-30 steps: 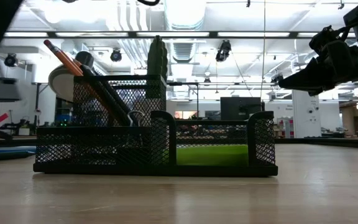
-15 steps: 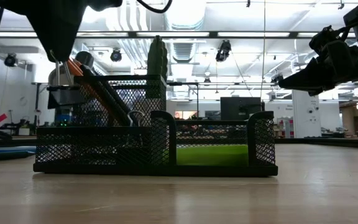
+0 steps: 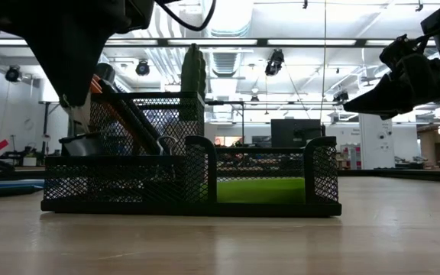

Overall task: Pick and place office supplies into organizer
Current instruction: Put the left binder clip into the desk organizer

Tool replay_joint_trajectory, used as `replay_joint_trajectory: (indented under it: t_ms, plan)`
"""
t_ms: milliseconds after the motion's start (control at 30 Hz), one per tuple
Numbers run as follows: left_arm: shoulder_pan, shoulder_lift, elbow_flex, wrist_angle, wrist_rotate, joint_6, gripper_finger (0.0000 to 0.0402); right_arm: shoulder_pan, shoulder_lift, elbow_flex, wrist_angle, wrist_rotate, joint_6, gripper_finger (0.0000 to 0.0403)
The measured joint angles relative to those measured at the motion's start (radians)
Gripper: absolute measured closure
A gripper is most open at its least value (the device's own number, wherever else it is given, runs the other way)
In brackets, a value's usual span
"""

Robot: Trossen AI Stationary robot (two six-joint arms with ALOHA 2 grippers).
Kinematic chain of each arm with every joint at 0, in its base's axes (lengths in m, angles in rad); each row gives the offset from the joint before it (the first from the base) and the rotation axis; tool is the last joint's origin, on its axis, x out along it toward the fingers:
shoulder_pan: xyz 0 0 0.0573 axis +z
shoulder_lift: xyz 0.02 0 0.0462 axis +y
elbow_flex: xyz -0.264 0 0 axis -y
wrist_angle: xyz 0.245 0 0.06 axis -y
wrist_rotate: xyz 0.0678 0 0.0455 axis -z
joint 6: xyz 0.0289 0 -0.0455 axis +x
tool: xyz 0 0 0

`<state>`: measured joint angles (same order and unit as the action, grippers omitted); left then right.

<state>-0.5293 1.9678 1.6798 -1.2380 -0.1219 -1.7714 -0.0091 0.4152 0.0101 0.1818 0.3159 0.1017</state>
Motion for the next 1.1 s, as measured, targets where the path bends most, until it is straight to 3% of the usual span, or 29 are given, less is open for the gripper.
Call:
replay_joint_trajectory:
  t_ms: [1100]
  plan:
    - [0.013, -0.001, -0.073, 0.089, 0.048, -0.001, 0.0401, 0.000, 0.001, 0.000, -0.008, 0.000, 0.000, 0.0394]
